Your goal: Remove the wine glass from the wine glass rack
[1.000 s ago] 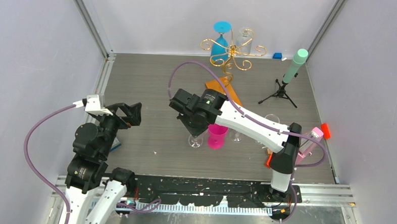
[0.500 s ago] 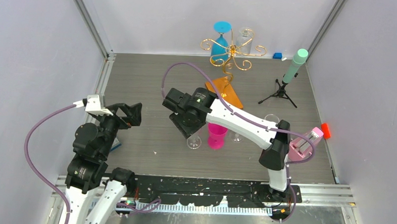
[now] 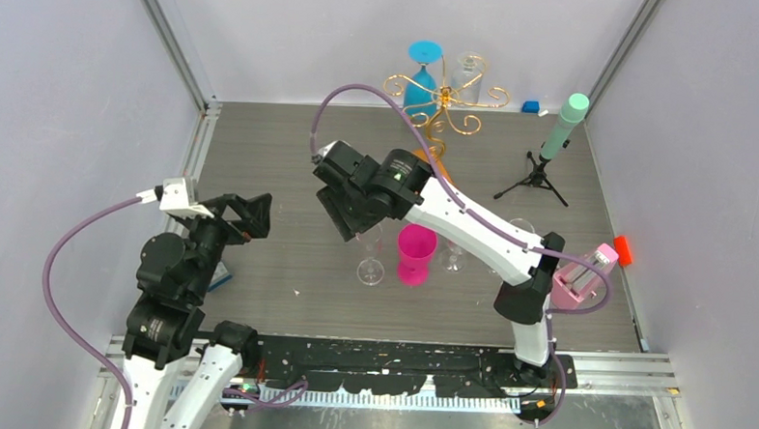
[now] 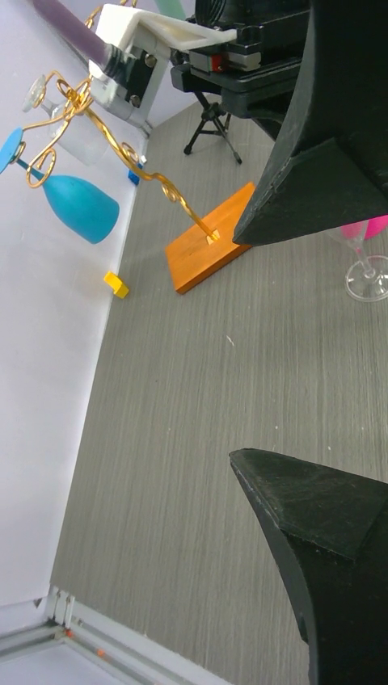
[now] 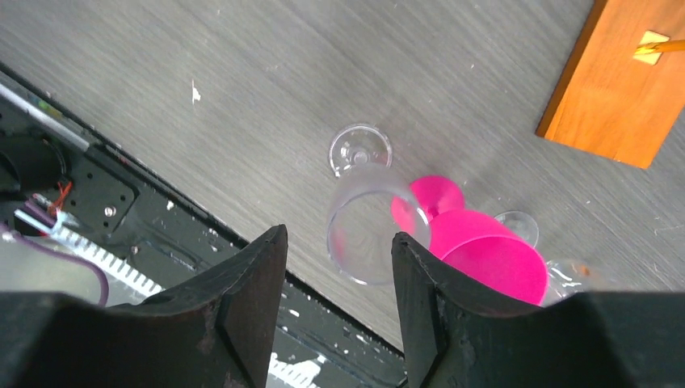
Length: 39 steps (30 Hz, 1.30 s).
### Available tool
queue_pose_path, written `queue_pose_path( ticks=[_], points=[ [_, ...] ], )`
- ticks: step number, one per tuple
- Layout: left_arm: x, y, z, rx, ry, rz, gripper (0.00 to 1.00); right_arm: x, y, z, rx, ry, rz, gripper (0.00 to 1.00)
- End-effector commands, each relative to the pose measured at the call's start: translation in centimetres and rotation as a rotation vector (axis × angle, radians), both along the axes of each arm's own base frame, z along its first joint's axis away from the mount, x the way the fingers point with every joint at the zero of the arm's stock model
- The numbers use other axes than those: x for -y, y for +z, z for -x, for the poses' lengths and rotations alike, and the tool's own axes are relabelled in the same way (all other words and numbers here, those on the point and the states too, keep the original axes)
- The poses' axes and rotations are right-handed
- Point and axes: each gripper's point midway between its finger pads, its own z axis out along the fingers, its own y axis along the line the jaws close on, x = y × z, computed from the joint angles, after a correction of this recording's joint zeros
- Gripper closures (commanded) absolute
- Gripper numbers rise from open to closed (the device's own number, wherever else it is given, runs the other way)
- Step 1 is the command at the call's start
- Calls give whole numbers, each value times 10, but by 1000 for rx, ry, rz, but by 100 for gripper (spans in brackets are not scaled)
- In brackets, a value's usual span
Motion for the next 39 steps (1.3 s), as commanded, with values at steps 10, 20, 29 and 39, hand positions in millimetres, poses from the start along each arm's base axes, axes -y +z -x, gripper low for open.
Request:
queue_pose_path(
  ticks=[10,20,29,39],
  points=[
    [92,36,-66,-46,-378,194,0,89,129,-69,267,-480,-539,49],
    [145,101,-130,-5,-578,393,6,201,190,-97,436,-824,-792,56],
    [136,83,-131,-28,-523,325,2,202,203,-178,340,-893,-930,49],
    [118,56,-112,-77,-455,194,0,172,195,-269,320,-894,-999,53]
  ],
)
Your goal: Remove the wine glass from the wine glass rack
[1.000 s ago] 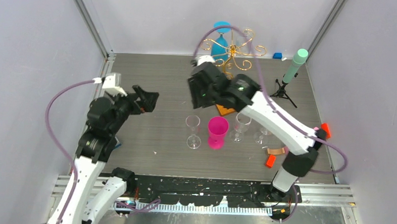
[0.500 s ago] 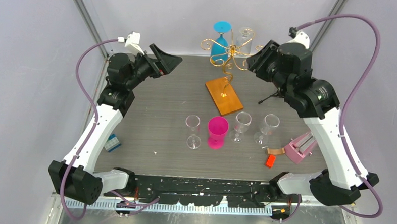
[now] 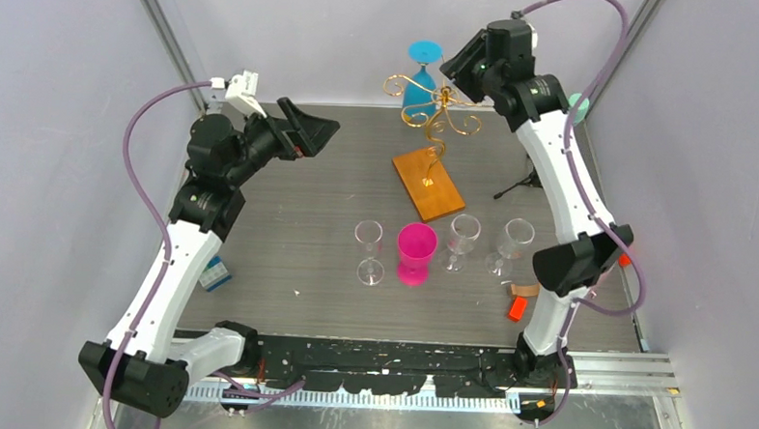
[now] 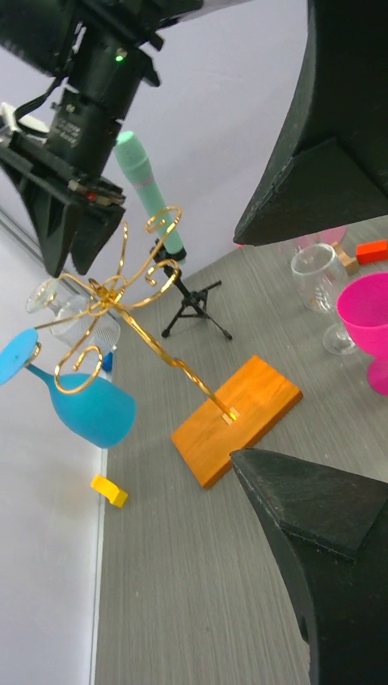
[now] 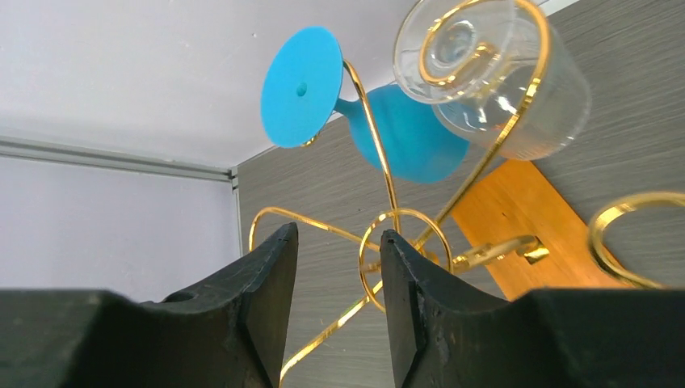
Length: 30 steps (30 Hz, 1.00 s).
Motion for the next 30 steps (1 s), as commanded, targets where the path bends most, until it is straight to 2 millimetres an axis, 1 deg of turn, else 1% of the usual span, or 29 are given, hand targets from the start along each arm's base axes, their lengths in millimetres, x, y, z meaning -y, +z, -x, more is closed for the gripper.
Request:
queue_pose_path(
  ticks=[1,2,3,4,6,11,19,20,21,22,23,24,30],
  points=[
    [-12,-14,8,9,40,-86,0,-8,47,-14,136,-2,-81,53],
    [-14,-16,9,10,52,-97,0,-7,49,-17,145,-10,-82,53],
    [-17,-19,8,6,66,-109,0,-9,43,-22,137,-12,-78,53],
    [-19,-21,8,5,78,-122,0,-9,45,-24,140,-11,-83,53],
    [-23,-24,8,0,97,-145,0,-13,36,-31,124,-9,-93,53],
    [-25,-30,6,-8,110,-159,0,-18,31,-40,121,-16,-135,55],
    [-29,-34,7,-11,132,-179,0,-21,21,-61,114,-48,-179,59],
    [-29,-34,7,-11,134,-180,0,-21,26,-61,126,-48,-183,59],
    [-29,-35,7,-10,134,-183,0,-20,21,-65,118,-54,-178,60],
    [-29,-35,7,-12,136,-184,0,-19,25,-66,127,-57,-180,59],
    [-29,-36,7,-13,137,-185,0,-19,20,-69,118,-64,-173,60],
    [-30,-35,6,-13,139,-185,0,-18,23,-69,123,-67,-175,60],
    [-31,-37,5,-15,150,-186,0,-17,10,-76,95,-71,-175,59]
  ],
)
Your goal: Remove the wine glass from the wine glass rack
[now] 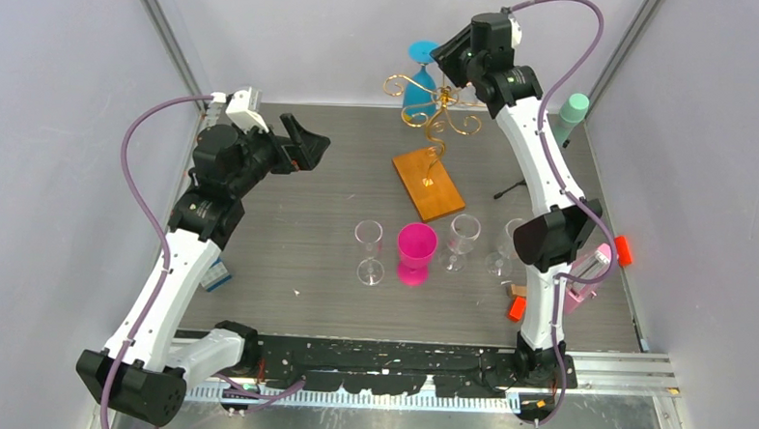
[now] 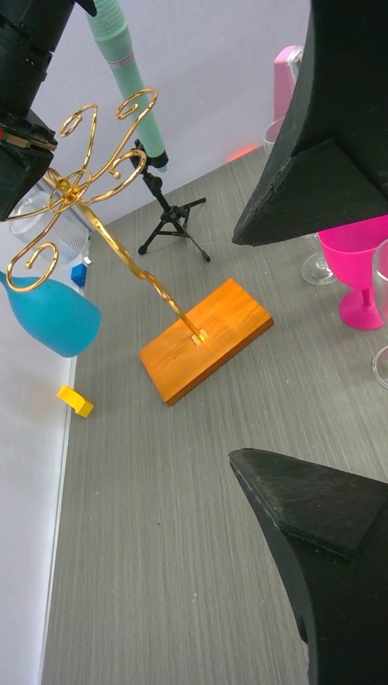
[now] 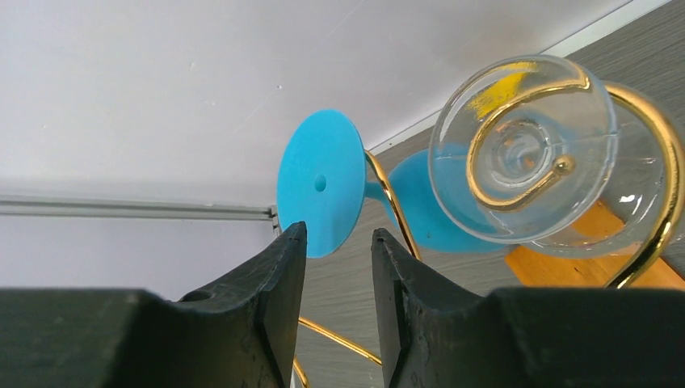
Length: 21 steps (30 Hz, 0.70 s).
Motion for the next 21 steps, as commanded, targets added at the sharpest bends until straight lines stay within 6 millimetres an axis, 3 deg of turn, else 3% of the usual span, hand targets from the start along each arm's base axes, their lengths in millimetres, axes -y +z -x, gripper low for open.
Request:
queue_pose_path(
  ticks=[1,21],
  points=[
    [-3,9,2,41,15,-13,0,5,30,-3,73,-23,-42,59],
    [-10,3,1,31,48,-35,0,1,21,-22,64,-27,-179,60]
  ],
)
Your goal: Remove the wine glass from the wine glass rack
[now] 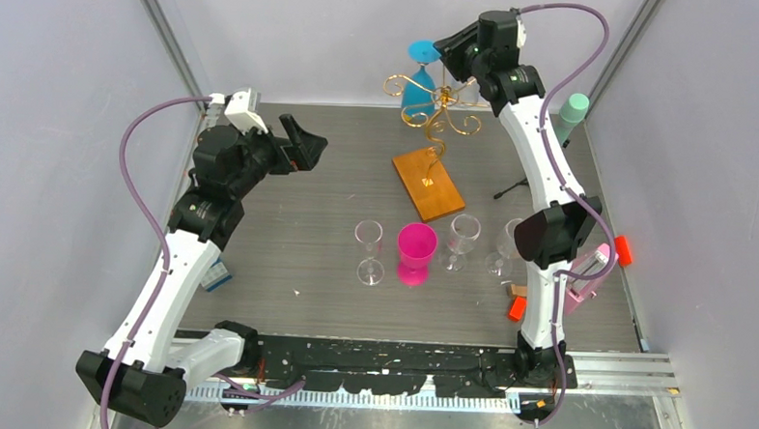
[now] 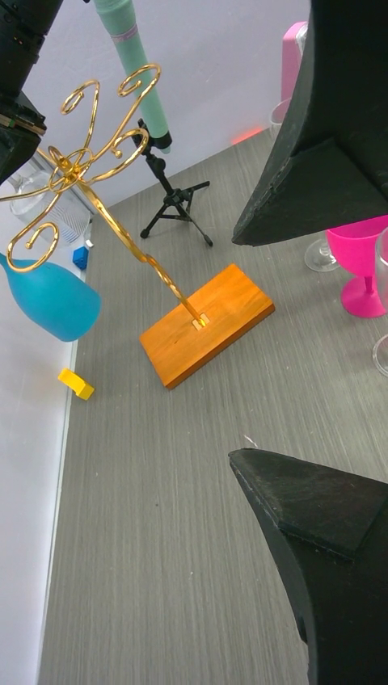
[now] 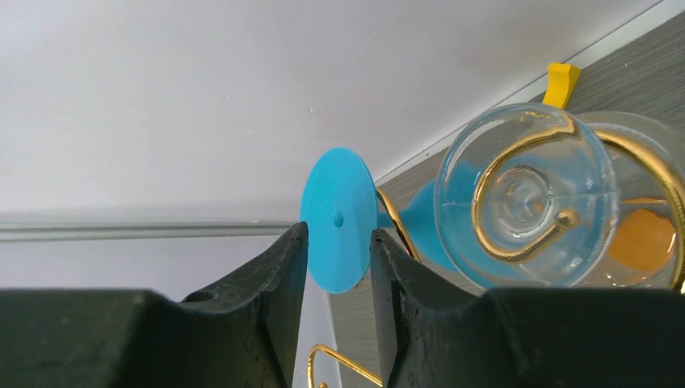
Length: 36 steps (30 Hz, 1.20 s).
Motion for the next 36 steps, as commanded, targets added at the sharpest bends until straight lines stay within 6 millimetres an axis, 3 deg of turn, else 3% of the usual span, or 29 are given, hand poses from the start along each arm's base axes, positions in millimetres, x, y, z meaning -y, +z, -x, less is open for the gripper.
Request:
queue_pose_path(
  ticks=[1,15,36],
  points=[
    [-3,6,3,32,11,-12,0,-1,15,-6,49,-9,-43,61],
    [-3,4,2,28,15,-7,0,7,14,14,20,-53,74,64],
    [-4,3,3,26,20,-10,0,-12,20,-13,113,-25,-25,67]
  ],
)
